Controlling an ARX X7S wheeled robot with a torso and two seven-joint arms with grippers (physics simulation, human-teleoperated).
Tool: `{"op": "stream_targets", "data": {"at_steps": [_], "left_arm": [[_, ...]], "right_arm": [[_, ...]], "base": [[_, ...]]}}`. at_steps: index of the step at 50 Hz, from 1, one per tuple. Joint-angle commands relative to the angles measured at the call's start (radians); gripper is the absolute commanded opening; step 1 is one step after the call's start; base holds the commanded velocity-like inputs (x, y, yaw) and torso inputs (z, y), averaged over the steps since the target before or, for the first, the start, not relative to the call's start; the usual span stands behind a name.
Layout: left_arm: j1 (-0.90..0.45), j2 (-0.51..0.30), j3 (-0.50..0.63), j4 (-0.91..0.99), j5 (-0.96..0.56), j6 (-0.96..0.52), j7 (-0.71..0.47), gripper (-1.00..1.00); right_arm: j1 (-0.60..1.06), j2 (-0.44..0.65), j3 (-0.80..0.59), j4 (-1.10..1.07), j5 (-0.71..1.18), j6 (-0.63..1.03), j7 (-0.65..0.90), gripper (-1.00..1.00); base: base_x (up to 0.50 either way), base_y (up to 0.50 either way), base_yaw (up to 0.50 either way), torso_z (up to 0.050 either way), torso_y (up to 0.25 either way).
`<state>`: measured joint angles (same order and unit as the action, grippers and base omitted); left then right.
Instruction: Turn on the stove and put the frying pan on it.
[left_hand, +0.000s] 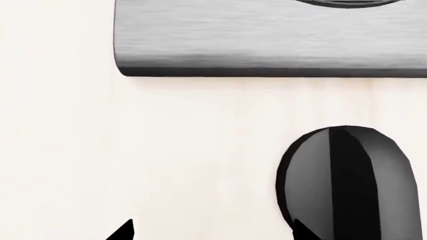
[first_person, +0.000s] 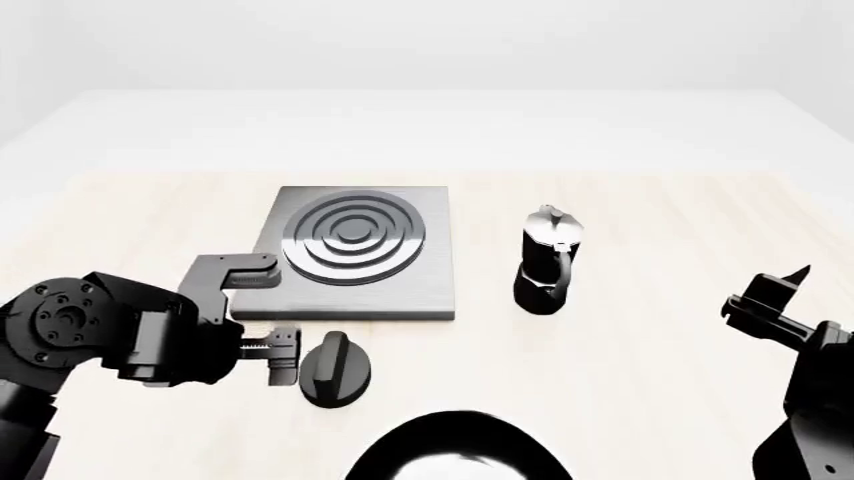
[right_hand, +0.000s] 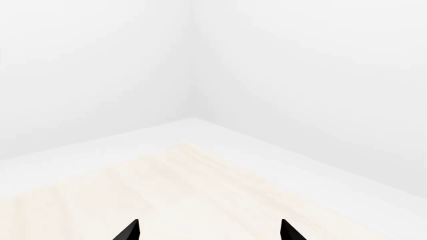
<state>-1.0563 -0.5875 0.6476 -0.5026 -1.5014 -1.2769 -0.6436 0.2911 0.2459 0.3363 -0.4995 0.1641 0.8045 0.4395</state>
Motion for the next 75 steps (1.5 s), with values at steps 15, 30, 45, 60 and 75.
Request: {"op": "stream_targets", "data": {"at_steps": [15,30,45,60,75], "left_arm": [[0.007,0.018,0.048,0.002,0.036,0.013,0.077,1.00],[-0.005,0.035,0.091,-0.029,0.088,0.035,0.157,1.00],[-0.014,0.054,0.130,-0.056,0.124,0.049,0.227,1.00],[-0.031,0.073,0.165,-0.120,0.167,0.073,0.294,1.00],[-0.046,0.104,0.204,-0.217,0.220,0.113,0.371,1.00]], "right_arm": [[0.001,0.004,-0.010,0.006,0.007,-0.003,0.007,1.00],[0.001,0.007,-0.017,0.009,0.008,-0.007,0.012,1.00],[0.001,0.010,-0.023,0.010,0.012,-0.007,0.017,1.00],[0.000,0.013,-0.028,0.010,0.017,-0.006,0.020,1.00],[-0.001,0.016,-0.034,0.009,0.019,-0.005,0.025,1.00]], "base": [[0.00,0.00,0.00,0.000,0.000],[0.00,0.00,0.00,0.000,0.000],[0.00,0.00,0.00,0.000,0.000],[0.00,0.00,0.00,0.000,0.000],[0.00,0.00,0.00,0.000,0.000]]}}
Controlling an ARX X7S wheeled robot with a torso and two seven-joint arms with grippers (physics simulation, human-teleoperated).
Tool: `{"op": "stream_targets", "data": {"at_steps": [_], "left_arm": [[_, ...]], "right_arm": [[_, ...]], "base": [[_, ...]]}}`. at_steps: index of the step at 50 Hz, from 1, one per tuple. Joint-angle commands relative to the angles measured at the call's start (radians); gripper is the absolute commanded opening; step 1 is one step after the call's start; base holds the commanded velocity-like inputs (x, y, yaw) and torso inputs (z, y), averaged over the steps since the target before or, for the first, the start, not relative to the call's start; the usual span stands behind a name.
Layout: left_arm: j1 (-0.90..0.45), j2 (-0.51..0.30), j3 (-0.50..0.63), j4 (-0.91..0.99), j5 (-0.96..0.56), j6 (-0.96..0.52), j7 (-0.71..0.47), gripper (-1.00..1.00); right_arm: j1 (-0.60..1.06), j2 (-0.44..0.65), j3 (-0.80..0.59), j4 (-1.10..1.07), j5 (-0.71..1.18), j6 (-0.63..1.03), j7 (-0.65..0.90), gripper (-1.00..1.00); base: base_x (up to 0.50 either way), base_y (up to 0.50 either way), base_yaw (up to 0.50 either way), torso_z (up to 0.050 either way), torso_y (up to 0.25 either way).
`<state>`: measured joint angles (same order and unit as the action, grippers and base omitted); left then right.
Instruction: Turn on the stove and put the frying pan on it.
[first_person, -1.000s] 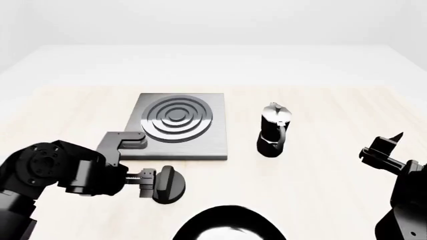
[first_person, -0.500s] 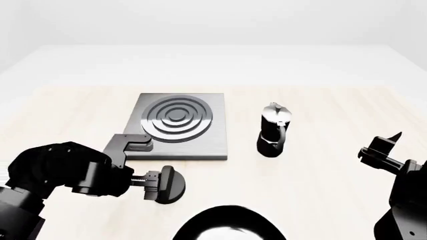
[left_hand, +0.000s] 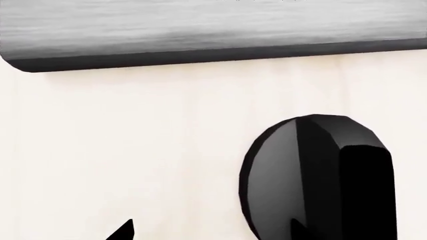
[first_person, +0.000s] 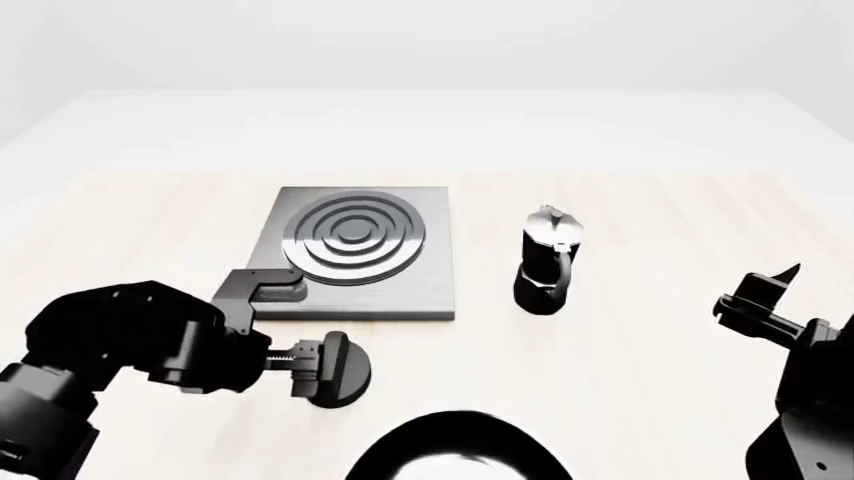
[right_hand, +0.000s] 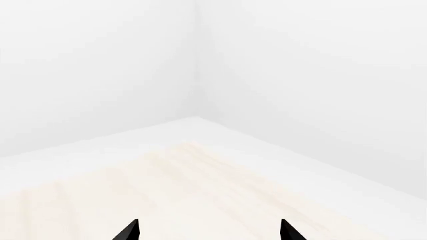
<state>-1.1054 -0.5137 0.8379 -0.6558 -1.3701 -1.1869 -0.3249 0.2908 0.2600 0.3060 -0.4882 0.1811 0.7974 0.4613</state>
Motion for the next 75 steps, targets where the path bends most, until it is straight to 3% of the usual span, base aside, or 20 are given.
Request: {"op": "stream_targets", "data": {"at_steps": [1,13,24,54,75], "left_arm": [[0.005,0.030,0.012,-0.060,0.087,0.023,0.049,1.00],[0.022,0.008,0.026,0.081,0.042,-0.043,0.073,1.00],[0.013,0.018,0.046,0.087,0.061,-0.033,0.100,1.00],[-0.036,0.067,0.048,0.038,0.096,0.031,0.111,1.00],[-0.089,0.135,0.012,-0.153,0.134,0.129,0.060,1.00]], "right_arm": [[0.000,0.002,-0.004,-0.002,0.003,0.002,0.003,1.00],[0.000,0.005,-0.006,0.001,0.006,-0.001,0.006,1.00],[-0.001,0.006,-0.007,0.001,0.010,-0.002,0.008,1.00],[-0.001,0.012,-0.019,0.002,0.019,-0.003,0.014,1.00],[-0.003,0.016,-0.022,-0.002,0.025,-0.003,0.019,1.00]], "base": [[0.00,0.00,0.00,0.000,0.000],[0.00,0.00,0.00,0.000,0.000],[0.00,0.00,0.00,-0.001,0.000],[0.00,0.00,0.00,0.000,0.000],[0.00,0.00,0.00,0.000,0.000]]}}
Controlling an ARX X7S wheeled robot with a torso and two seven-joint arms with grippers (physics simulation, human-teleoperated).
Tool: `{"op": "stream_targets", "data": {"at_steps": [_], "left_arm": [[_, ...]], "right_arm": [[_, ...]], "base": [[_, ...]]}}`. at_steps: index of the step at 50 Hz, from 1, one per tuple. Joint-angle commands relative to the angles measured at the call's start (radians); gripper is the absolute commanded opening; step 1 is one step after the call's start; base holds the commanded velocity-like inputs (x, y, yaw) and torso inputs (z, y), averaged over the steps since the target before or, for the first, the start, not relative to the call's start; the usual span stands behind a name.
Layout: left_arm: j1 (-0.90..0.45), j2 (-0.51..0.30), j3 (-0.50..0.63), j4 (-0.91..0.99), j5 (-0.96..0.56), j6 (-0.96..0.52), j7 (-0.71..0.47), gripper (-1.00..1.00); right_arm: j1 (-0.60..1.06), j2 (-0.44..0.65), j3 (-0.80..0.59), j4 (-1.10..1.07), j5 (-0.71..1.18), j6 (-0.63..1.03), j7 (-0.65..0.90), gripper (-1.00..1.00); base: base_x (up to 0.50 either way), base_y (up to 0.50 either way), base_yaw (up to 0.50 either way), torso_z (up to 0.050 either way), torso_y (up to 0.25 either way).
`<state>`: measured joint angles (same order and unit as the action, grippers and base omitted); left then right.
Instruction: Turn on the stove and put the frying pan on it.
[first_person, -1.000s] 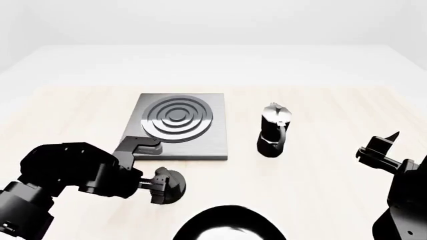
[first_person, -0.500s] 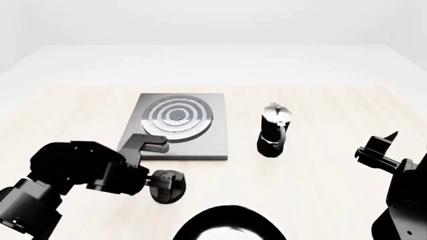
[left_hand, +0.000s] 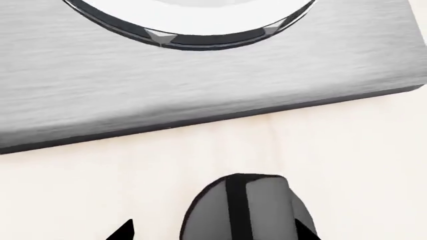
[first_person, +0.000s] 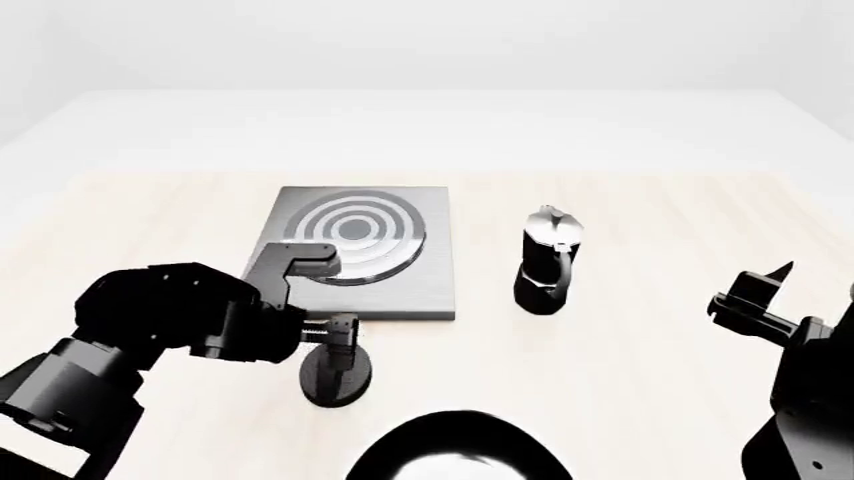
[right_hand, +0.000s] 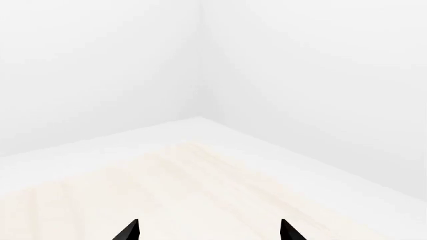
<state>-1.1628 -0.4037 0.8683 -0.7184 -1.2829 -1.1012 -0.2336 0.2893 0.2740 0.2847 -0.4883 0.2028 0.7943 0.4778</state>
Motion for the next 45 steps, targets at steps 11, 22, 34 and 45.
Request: {"op": "stream_targets", "data": {"at_steps": [11,22,34,45], "left_arm": [[-0.036,0.021,-0.040,-0.100,0.039,0.066,-0.054,1.00],[0.016,-0.142,-0.290,0.363,-0.272,0.014,-0.482,1.00],[-0.216,-0.316,-0.334,0.669,-0.703,-0.185,-0.932,1.00],[-0.284,-0.419,-0.337,0.821,-0.659,-0.404,-0.710,1.00]], "right_arm": [[-0.001,0.004,-0.001,0.000,0.009,0.000,0.004,1.00],[0.002,0.006,-0.005,0.004,0.011,0.001,0.007,1.00],[0.001,0.006,-0.017,0.010,0.011,-0.003,0.010,1.00],[0.000,0.007,-0.017,0.013,0.016,-0.006,0.009,1.00]], "base": [[0.00,0.00,0.00,0.000,0.000],[0.00,0.00,0.00,0.000,0.000],[0.00,0.00,0.00,0.000,0.000],[0.00,0.00,0.00,0.000,0.000]]}}
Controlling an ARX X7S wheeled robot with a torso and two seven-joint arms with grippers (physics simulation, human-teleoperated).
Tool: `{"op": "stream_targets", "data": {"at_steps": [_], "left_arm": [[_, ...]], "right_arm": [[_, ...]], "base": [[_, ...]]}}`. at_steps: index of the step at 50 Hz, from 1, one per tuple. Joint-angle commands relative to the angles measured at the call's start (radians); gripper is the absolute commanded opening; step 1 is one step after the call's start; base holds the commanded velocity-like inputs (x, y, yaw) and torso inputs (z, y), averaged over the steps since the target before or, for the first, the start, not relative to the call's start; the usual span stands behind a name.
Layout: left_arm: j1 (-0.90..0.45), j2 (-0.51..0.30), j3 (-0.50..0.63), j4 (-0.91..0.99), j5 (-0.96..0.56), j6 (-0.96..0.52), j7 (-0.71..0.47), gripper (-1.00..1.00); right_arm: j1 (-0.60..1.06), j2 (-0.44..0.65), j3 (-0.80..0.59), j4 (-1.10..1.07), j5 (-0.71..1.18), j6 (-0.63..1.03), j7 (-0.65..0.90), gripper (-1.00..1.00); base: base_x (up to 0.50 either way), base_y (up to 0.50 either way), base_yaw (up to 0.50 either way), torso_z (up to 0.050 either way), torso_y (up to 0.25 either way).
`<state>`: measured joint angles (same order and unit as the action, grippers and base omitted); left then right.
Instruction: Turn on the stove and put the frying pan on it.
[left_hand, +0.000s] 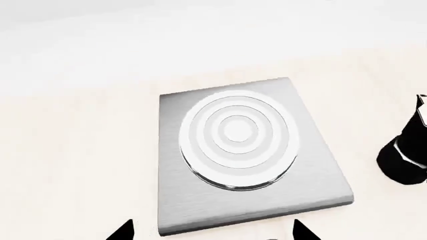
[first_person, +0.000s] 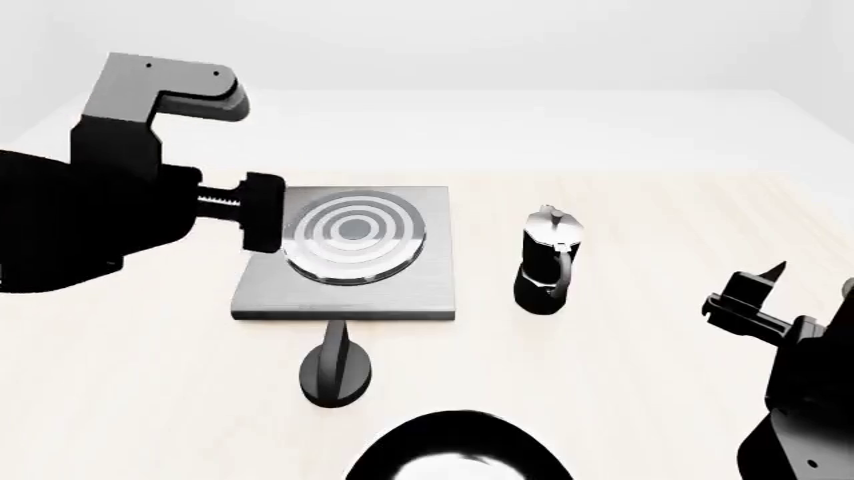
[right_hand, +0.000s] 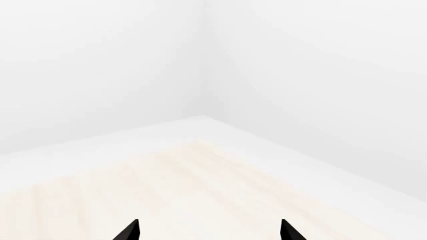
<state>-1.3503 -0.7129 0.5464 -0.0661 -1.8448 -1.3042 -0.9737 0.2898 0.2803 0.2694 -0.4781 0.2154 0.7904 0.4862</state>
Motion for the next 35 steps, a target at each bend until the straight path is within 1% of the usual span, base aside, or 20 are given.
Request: {"op": "stream_targets", "data": {"at_steps": [1,2,3,4,5,6,7,8,9,10,13,15,17,20,23,26,31,35], "left_arm": [[-0.083,-0.115,-0.066,0.232,-0.062,-0.232,0.136,1.00],[-0.092,-0.125,-0.044,0.242,-0.026,-0.252,0.148,1.00],[-0.087,-0.143,-0.036,0.319,0.061,-0.262,0.274,1.00],[-0.085,-0.160,-0.013,0.313,0.049,-0.256,0.281,1.00],[-0.086,-0.179,0.007,0.395,0.124,-0.261,0.388,1.00],[-0.086,-0.197,0.033,0.412,0.107,-0.258,0.414,1.00],[-0.085,-0.206,0.035,0.446,0.125,-0.252,0.449,1.00],[-0.076,-0.220,0.035,0.491,0.090,-0.249,0.491,1.00],[-0.076,-0.227,0.042,0.519,0.084,-0.248,0.510,1.00],[-0.059,-0.236,0.043,0.610,0.087,-0.253,0.573,1.00],[-0.051,-0.263,0.055,0.704,0.002,-0.231,0.600,1.00],[-0.076,-0.281,0.069,0.718,-0.058,-0.220,0.594,1.00],[-0.091,-0.287,0.072,0.733,-0.052,-0.227,0.601,1.00],[-0.128,-0.306,0.086,0.735,-0.104,-0.230,0.626,1.00],[-0.159,-0.331,0.127,0.745,-0.143,-0.244,0.641,1.00],[-0.153,-0.343,0.134,0.759,-0.149,-0.225,0.653,1.00],[-0.130,-0.369,0.181,0.820,-0.182,-0.202,0.611,1.00],[-0.140,-0.387,0.187,0.837,-0.208,-0.192,0.613,1.00]], "right_arm": [[0.001,0.000,-0.002,0.011,0.004,-0.007,0.000,1.00],[0.001,0.001,-0.003,0.013,0.004,-0.008,-0.001,1.00],[0.002,0.001,-0.005,0.014,0.005,-0.007,-0.002,1.00],[0.001,0.001,-0.004,0.012,0.007,-0.005,-0.002,1.00],[0.000,0.002,-0.003,0.010,0.009,-0.004,-0.003,1.00],[0.000,0.002,-0.001,0.009,0.010,-0.004,-0.003,1.00],[0.000,0.002,-0.001,0.009,0.011,-0.004,-0.003,1.00],[0.000,0.002,0.001,0.011,0.012,-0.004,-0.003,1.00],[0.000,0.002,0.001,0.011,0.013,-0.003,-0.003,1.00],[0.001,0.002,0.001,0.009,0.014,-0.001,-0.003,1.00],[0.001,0.002,0.000,0.013,0.015,-0.003,-0.003,1.00],[0.000,0.003,0.000,0.013,0.017,-0.003,-0.004,1.00],[0.000,0.003,-0.001,0.013,0.018,-0.004,-0.004,1.00],[0.001,0.003,-0.004,0.016,0.018,-0.004,-0.004,1.00],[0.002,0.004,-0.006,0.019,0.019,-0.004,-0.005,1.00],[0.001,0.005,-0.009,0.019,0.019,-0.004,-0.004,1.00],[0.001,0.006,-0.014,0.019,0.018,-0.004,-0.002,1.00],[0.001,0.007,-0.016,0.019,0.018,-0.003,0.000,1.00]], "base": [[0.00,0.00,0.00,0.000,0.000],[0.00,0.00,0.00,0.000,0.000],[0.00,0.00,0.00,0.000,0.000],[0.00,0.00,0.00,0.000,0.000],[0.00,0.00,0.00,0.000,0.000],[0.00,0.00,0.00,0.000,0.000],[0.00,0.00,0.00,0.000,0.000],[0.00,0.00,0.00,0.000,0.000],[0.00,0.00,0.00,0.000,0.000],[0.00,0.00,0.00,0.000,0.000],[0.00,0.00,0.00,0.000,0.000],[0.00,0.00,0.00,0.000,0.000],[0.00,0.00,0.00,0.000,0.000],[0.00,0.00,0.00,0.000,0.000],[0.00,0.00,0.00,0.000,0.000],[0.00,0.00,0.00,0.000,0.000],[0.00,0.00,0.00,0.000,0.000],[0.00,0.00,0.00,0.000,0.000]]}}
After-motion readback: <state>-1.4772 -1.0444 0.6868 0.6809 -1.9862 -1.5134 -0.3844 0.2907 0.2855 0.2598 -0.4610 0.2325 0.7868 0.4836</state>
